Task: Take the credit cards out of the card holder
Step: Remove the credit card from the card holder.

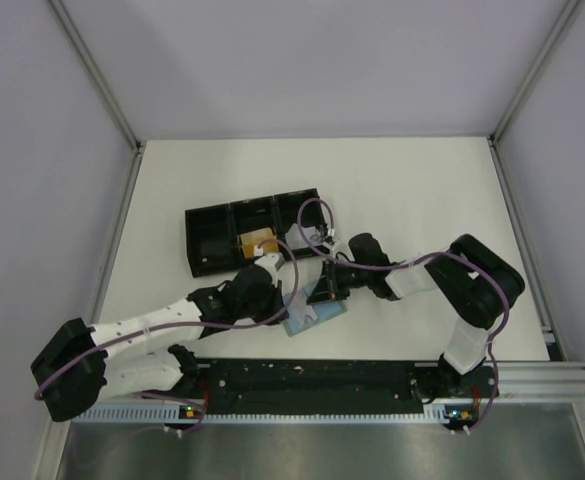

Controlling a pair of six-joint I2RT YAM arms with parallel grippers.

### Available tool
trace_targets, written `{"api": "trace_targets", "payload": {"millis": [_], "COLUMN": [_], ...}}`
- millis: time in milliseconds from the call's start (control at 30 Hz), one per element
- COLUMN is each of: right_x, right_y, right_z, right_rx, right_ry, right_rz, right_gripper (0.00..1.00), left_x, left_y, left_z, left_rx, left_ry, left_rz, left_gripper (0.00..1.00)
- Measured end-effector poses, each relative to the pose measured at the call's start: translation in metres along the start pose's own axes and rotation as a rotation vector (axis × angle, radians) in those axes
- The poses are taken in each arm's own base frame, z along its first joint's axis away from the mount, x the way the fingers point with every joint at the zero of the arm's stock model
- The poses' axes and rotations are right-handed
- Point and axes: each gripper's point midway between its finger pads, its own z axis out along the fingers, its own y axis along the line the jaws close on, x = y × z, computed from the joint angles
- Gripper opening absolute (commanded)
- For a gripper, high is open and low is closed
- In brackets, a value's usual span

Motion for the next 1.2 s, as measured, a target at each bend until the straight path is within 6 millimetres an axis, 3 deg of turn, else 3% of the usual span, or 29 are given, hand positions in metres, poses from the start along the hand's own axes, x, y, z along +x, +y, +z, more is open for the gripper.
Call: {"api": "trace_targets", "payload": {"millis": [267,733,1067,1200], "right_x": [-0.003,-0.001,-0.003,-0.002], "right_y": [0.002,-0.003,-0.005,-0.007], "right_z": [-0.001,-0.002,-0.004,-0.008], "right_rx": [-0.013,-0.018,-0.02,-0.029], "right_ry": [-0.007,-0.003,-0.014,-0.02], "right_rz": [-0.003,0.015,0.02,0.034], "right_gripper": [0.01,0.07,0.07,0.02], "left_x": [-0.03,-0.009,-0.009,-0.009], "left_y": [-0.012,0.006,0.003,0.004], "left_z": [0.014,0.041,0.045,0.045], "left_rx": [-0.009,-0.081,-0.072,-0.075], "left_ry": [-0.044,0.056,0.076,0.081], "left_rz": [0.0,0.026,0.022,0.025], "left_gripper": [0.0,0.0,0.0,0.0]}}
